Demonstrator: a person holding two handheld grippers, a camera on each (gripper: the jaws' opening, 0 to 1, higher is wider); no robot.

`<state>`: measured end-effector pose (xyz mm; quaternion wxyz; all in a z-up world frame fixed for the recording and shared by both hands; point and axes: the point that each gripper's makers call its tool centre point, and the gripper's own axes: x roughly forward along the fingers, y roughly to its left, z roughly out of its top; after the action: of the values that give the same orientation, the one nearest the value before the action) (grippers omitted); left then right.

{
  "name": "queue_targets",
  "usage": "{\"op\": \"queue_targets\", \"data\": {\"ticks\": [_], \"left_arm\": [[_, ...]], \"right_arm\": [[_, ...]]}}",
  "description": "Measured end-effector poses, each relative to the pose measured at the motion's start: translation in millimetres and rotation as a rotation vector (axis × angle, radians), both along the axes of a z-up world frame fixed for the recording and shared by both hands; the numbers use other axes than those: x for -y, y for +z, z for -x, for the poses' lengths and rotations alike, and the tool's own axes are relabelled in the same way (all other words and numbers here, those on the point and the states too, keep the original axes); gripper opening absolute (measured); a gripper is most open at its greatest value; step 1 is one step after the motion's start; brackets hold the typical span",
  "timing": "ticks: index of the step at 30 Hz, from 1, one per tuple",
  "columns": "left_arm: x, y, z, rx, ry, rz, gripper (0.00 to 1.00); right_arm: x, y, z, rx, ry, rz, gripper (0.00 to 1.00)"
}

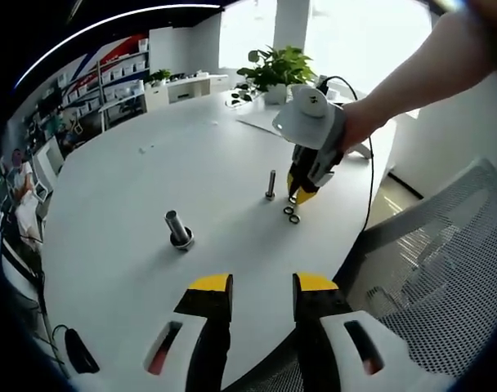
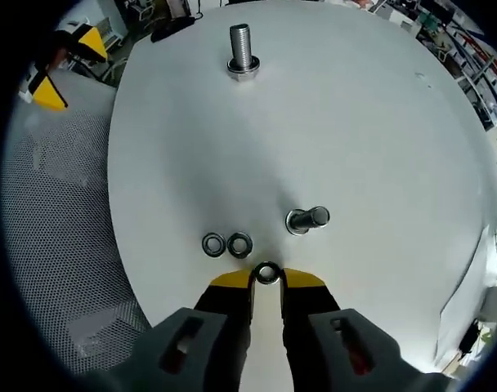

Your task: Place the washer onto the threaded stud by aligning its center hole with the stud, sliding it down to the base, and recovering from edge contact or off-axis alignment until the washer reaches the visible bottom stop.

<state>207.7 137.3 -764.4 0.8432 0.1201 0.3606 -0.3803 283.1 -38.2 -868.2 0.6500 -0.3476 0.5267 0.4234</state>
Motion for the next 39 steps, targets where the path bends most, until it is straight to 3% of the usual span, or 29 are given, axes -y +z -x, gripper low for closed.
{"op": "queue_targets", "data": {"ticks": [12,21,28,32,34,39], "left_arm": [[-2,4.0,-4.5,0.014,0.020,0.011,0.27],[-7,3.1,-7.1,0.007,0.048,0.007,0.28],[-7,4.3,-9.7,0.010,0.056,0.016,0.28],[-11,3.2,-10.7,0.018,0.058,-0.003,0.28],[-13,6.3,-12.6,0.009,0.086,0.024,0.28],[-14,8.4,-13.9,0.021,0.089,0.024,0.28]], "right_arm": [[1,0.9,1,0.025,-0.031,-0.009,0.13],[14,1.5,0,0.025,-0.113,-0.025,0.13],[27,15.7,-4,0.023,-0.191,-0.070,0.13],[18,34.3,-16,0.075,-0.179,-0.110,0.13],[13,42.0,-17,0.075,-0.176,-0.129,0.13],[8,49.8,-22,0.099,-0.142,-0.128,0.13]]}}
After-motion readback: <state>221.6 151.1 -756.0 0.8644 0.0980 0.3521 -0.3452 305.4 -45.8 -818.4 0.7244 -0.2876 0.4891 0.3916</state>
